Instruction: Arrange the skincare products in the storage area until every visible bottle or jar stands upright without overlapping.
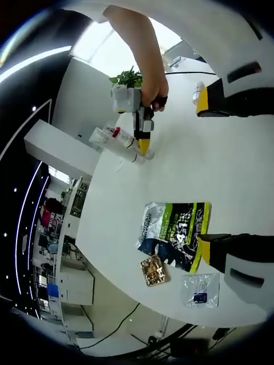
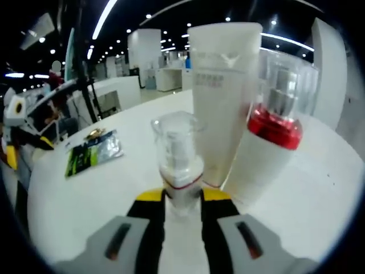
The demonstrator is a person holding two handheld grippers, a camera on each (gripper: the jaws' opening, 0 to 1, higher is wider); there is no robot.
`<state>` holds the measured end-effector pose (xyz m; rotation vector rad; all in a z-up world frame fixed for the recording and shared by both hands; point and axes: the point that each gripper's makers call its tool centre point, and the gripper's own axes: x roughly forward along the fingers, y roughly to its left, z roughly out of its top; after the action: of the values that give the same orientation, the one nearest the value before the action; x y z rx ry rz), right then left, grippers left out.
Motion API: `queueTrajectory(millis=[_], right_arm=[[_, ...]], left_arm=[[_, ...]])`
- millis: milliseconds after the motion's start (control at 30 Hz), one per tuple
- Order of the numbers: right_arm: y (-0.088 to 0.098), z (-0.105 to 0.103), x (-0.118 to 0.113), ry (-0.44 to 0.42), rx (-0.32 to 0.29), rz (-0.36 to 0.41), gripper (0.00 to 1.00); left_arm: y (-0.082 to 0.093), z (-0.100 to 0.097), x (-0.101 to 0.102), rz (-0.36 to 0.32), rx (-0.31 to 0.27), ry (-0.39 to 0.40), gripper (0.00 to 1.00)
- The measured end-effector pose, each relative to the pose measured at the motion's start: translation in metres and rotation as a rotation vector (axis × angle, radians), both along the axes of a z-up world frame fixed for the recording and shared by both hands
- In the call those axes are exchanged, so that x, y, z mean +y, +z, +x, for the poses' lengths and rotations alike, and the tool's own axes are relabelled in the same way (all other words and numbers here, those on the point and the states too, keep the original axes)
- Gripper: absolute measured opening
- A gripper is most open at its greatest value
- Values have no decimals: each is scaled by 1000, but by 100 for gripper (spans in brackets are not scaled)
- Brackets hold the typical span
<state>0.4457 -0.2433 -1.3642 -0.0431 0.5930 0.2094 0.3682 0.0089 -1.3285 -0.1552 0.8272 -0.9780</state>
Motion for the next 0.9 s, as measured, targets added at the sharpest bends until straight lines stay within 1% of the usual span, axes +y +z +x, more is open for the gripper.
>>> queueTrajectory(millis=[200,333,600,900], right_arm=[[-1,2,1,26,18,10,22],[-2,3,1,50,33,3,22],[-2,6,1,53,42,6,22],[-3,7,1,52,55,13,22]], left_arm=[[-3,-4,-3,1,12,-14,85],[-4,-7,-4,4,16,-22,85],[-7,-9,-3,8,22,-29,84],[-8,-7,-2,8,25,-18,84]])
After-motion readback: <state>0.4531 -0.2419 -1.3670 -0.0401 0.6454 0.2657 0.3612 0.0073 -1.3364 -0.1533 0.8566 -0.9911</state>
